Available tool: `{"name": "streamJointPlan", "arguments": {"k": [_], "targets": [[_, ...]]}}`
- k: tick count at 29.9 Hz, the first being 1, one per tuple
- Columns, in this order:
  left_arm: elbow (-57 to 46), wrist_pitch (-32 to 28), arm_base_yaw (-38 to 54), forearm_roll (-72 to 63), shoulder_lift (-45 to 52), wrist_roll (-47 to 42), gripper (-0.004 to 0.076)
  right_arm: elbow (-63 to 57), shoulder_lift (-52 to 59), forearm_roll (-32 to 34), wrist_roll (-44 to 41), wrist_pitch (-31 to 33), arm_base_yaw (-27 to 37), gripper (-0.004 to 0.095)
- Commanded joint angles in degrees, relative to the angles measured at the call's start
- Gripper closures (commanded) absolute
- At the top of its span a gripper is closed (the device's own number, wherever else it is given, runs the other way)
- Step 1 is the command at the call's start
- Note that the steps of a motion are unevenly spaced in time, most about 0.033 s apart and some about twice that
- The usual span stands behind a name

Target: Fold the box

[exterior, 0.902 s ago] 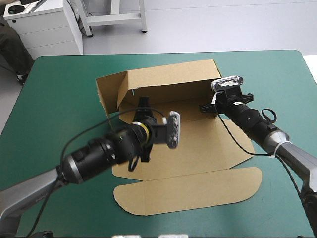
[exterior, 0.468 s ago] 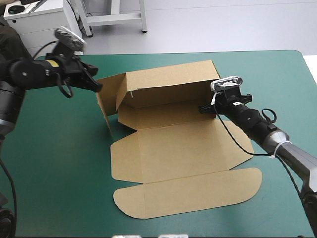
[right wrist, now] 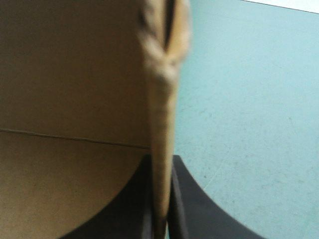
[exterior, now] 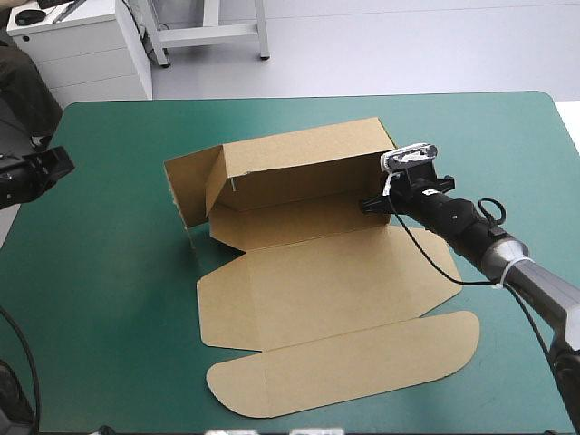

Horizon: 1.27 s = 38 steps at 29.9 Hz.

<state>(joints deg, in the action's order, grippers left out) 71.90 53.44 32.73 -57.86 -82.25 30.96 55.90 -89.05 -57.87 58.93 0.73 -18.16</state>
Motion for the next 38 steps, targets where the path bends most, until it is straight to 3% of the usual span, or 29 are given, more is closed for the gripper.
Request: {"name": "streamJointPlan", "arguments": {"k": [1,11,14,17,23,26,38], "targets": [[-4.41,-5.41,2.32,-6.42,2.31,-0.32,0.0719,2.01,1.96,-0.4,0.16,-1.28,0.22,0.0922],[-15.56,-12.79,2.29,-10.27,2.31,2.21,0.0718,2.82,1.96,-0.4,-1.74,0.95,0.65,0.0914],[-15.82,-13.04,2.29,-10.67,2.31,2.74,0.0718,5.44,1.96,-0.28,-6.49,7.15,2.94,0.0904],[-15.82,-12.94,2.29,-12.07,2.31,2.74,0.0718,9.27,1.96,5.46,-15.34,14.7,6.33,0.0904],[-15.82,-13.94,2.29,-12.43,2.31,2.74,0.0718,22.06,1.96,37.08,-46.08,32.43,7.68,0.0904],[-15.82,-14.06,2.29,-12.43,2.31,2.74,0.0719,28.73,1.96,44.73,-53.88,41.47,7.68,0.0904],[-15.82,-11.37,2.29,-12.43,2.31,2.99,0.0719,44.52,-1.58,47.17,-61.1,68.83,7.68,0.0904]]}}
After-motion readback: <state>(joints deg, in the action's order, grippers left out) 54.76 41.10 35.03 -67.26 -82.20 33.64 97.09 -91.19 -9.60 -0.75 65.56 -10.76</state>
